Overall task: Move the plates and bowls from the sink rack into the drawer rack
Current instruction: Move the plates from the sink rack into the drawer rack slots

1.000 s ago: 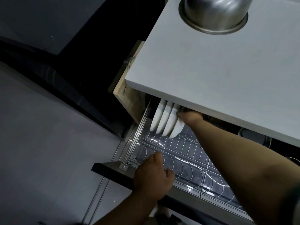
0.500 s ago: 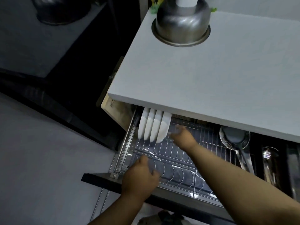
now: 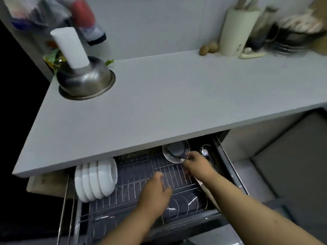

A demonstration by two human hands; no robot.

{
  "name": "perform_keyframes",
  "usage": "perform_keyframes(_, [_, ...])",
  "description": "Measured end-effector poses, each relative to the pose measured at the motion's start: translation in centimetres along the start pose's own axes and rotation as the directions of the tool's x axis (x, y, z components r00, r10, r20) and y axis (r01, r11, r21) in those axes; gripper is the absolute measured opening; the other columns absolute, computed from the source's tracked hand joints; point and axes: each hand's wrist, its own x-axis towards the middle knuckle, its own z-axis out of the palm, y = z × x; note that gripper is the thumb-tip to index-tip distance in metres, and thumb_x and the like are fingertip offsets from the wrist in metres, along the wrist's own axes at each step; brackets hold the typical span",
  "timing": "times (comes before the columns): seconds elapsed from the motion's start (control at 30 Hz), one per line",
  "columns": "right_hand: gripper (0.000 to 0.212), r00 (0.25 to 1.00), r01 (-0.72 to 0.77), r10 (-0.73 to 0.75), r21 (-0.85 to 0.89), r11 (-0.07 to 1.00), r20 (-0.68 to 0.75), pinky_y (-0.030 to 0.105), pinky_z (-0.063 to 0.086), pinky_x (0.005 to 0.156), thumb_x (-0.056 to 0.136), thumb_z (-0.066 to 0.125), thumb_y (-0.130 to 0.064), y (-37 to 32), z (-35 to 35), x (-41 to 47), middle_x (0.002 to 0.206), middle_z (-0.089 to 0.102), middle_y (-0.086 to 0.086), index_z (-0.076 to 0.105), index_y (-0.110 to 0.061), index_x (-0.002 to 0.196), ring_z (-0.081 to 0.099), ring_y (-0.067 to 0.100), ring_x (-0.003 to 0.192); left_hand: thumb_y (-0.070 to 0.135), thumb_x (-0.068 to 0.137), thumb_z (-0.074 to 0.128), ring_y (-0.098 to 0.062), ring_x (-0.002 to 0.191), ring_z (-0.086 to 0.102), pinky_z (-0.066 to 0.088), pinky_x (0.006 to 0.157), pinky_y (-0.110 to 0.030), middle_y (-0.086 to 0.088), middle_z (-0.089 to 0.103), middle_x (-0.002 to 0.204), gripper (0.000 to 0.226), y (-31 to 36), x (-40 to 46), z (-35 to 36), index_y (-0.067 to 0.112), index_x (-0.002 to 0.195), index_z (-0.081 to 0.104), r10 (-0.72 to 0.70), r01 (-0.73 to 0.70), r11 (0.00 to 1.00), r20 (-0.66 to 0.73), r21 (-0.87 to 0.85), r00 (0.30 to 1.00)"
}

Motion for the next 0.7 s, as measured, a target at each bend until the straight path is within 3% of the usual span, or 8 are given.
perform_keyframes(0.13, [0.02,0.991,0.006,0.01,0.121,0.993,-0.133,0.023,0.045,0.048,0.091,0.06,-0.015,1.6,-8.2,-2.6,0.072,0.059,0.006,0.052,-0.01,0.109,0.054,0.015,0.054,0.027,0.09,0.054,-0.012,0.08,0.058,0.051,0.075,-0.036,0.005,0.058,0.087,0.029,6.8,1.2,3.9,0.025,0.118,0.045,0.097,-0.097,0.995,0.05,-0.001,0.994])
perform_keyframes(0.27, [0.019,0.971,-0.012,0.059,0.198,0.98,-0.233,0.03,0.049,0.059,0.091,0.06,-0.019,4.8,-17.0,-5.3,0.071,0.061,0.008,0.052,-0.014,0.107,0.057,0.019,0.057,0.026,0.088,0.056,-0.009,0.078,0.058,0.048,0.073,-0.03,0.007,0.059,0.086,0.023,13.8,1.2,9.2,0.027,0.11,0.047,0.187,-0.188,0.982,0.103,0.007,0.977])
perform_keyframes(0.43, [0.019,0.935,0.02,0.096,0.321,0.947,-0.342,0.021,0.046,0.051,0.092,0.058,-0.018,9.1,-27.3,-8.6,0.079,0.058,0.012,0.053,-0.009,0.109,0.053,0.018,0.06,0.028,0.085,0.057,-0.01,0.078,0.058,0.046,0.075,-0.028,0.009,0.058,0.083,0.032,22.7,1.3,16.5,0.022,0.115,0.05,0.294,-0.301,0.953,0.131,0.033,0.947])
perform_keyframes(0.6, [0.014,0.878,0.074,0.12,0.38,0.922,-0.463,0.023,0.042,0.052,0.092,0.058,-0.016,12.8,-36.2,-11.5,0.077,0.059,0.013,0.055,-0.009,0.104,0.051,0.017,0.056,0.027,0.088,0.058,-0.01,0.079,0.054,0.035,0.068,-0.021,0.01,0.056,0.086,0.034,30.6,1.0,23.6,0.019,0.12,0.049,0.384,-0.395,0.918,0.177,0.029,0.906])
perform_keyframes(0.7, [0.011,0.838,0.09,0.14,0.387,0.918,-0.528,0.022,0.042,0.051,0.092,0.058,-0.016,14.7,-40.8,-13.2,0.072,0.061,0.011,0.055,-0.011,0.101,0.052,0.018,0.054,0.025,0.087,0.056,-0.011,0.083,0.055,0.036,0.071,-0.023,0.007,0.057,0.091,0.035,34.2,0.5,27.1,0.018,0.121,0.047,0.4,-0.418,0.908,0.226,0.034,0.888])
